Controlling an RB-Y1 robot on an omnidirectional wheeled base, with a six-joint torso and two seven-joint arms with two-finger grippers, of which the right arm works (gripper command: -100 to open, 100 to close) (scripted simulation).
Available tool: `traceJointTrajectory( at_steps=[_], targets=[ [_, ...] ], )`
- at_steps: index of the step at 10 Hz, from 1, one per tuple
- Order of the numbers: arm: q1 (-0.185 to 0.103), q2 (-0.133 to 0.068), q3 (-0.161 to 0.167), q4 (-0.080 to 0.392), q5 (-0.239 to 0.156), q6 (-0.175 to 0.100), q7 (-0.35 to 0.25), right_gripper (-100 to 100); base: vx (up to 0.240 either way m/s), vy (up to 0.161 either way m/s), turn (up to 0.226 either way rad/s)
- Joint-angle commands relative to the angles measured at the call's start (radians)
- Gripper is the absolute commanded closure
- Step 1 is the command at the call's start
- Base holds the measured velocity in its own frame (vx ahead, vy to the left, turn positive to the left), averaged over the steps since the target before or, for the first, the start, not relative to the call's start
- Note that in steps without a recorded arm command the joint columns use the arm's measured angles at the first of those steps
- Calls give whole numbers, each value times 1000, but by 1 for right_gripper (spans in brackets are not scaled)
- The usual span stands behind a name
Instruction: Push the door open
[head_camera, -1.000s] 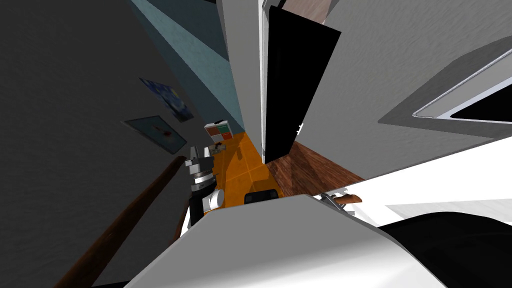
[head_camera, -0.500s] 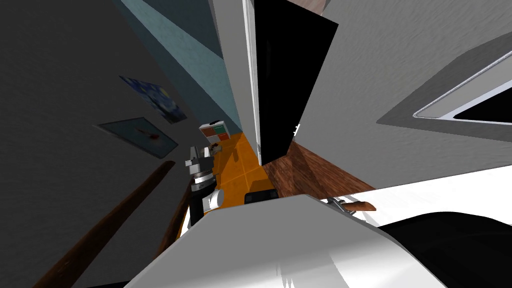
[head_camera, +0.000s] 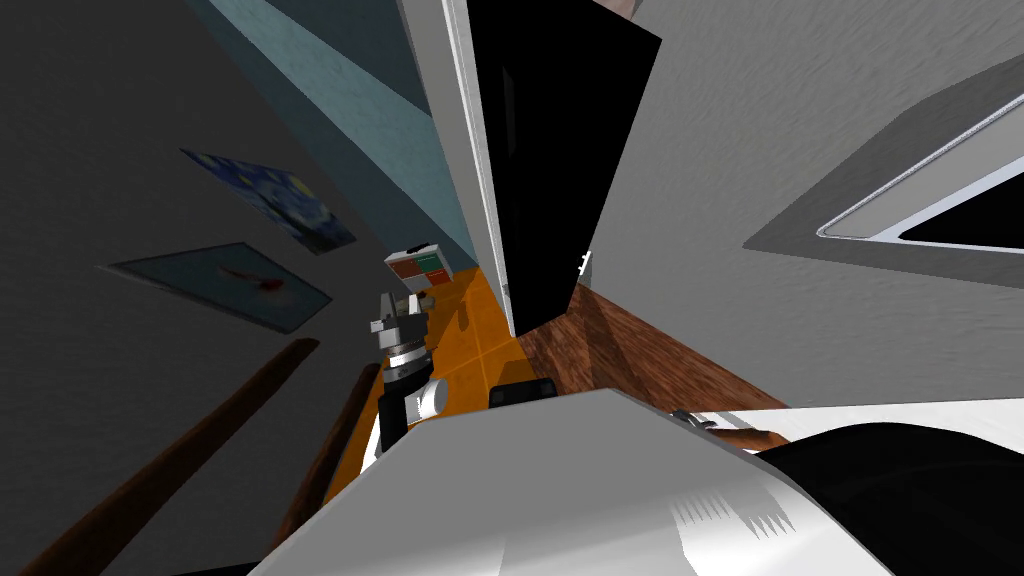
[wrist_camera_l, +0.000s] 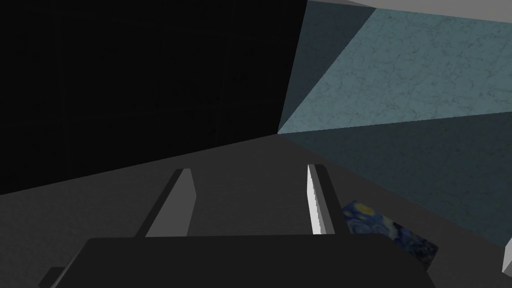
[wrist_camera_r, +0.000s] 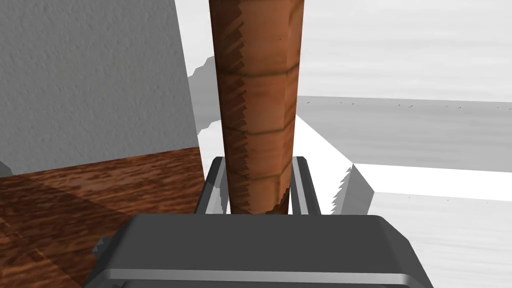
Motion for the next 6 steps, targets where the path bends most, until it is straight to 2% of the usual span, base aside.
traceJointTrajectory(
  at_steps=[1, 6],
  targets=[
    [11, 1, -22, 3, -23, -20, 3, 100, 135, -179, -52],
    [31, 25, -60, 4, -80, -42, 3, 100, 115, -185, -47]
  ],
)
